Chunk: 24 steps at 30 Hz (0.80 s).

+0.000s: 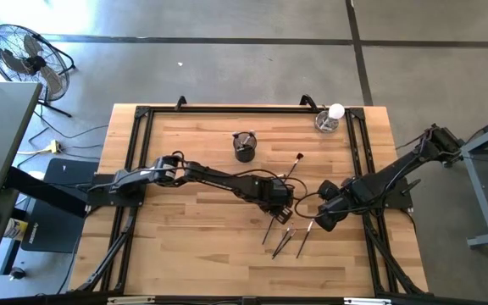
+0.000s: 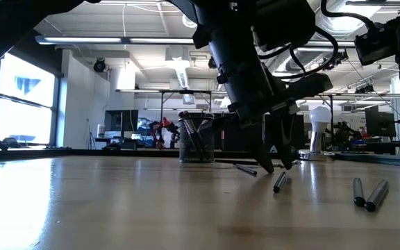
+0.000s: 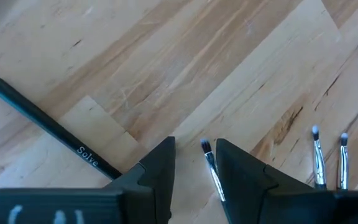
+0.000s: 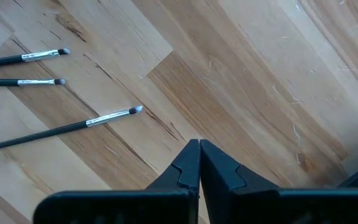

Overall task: Pick & Place Makeup Brushes
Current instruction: Put the small white make-up brush into the black container

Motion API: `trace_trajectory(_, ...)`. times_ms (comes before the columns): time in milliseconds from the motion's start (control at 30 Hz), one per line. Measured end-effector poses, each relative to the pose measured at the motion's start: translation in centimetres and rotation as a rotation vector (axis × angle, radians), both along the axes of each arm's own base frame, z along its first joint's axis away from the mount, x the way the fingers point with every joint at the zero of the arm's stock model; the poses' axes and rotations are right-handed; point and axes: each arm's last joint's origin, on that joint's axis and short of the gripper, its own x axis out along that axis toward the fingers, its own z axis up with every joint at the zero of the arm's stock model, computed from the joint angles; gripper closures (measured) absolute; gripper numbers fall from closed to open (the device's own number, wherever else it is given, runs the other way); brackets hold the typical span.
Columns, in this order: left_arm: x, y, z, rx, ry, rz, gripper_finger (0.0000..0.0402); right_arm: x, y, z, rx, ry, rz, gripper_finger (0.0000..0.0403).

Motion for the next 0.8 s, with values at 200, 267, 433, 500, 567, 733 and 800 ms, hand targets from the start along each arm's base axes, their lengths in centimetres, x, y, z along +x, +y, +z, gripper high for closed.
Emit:
trace_trajectory(200, 0.0, 0.3, 0.0, -0.023, 0.008, 0.008, 0.0287, 0.0, 0.0, 0.0, 0.000, 0.000, 0.001, 0.0401)
trace_trajectory(267, -0.1, 0.3, -0.1, -0.037, 0.021, 0.003, 0.0287, 0.0, 0.0, 0.0, 0.000, -0.001, 0.001, 0.0401)
trace_trajectory(433, -0.7, 0.3, -0.2, -0.067, 0.093, 0.048, 0.0287, 0.0, 0.0, 0.0, -0.002, -0.003, -0.002, 0.0397)
trace_trajectory(500, -0.9, 0.3, -0.1, -0.066, 0.108, 0.050, 0.0287, 0.0, 0.0, 0.0, -0.002, -0.003, -0.003, 0.0397)
trace_trajectory(567, -1.9, 0.4, 0.9, -0.047, 0.154, 0.019, 0.0287, 0.0, 0.0, 0.0, -0.001, -0.004, -0.004, 0.0400)
trace_trajectory(733, -3.5, 0.6, 4.9, -0.012, 0.157, -0.052, 0.0293, 0.2, 0.1, 0.0, 0.010, -0.024, -0.010, 0.0399)
trace_trajectory(800, -4.0, 0.7, 6.3, 0.003, 0.143, -0.087, 0.0311, 0.4, 0.2, 0.0, 0.017, -0.046, -0.023, 0.0396)
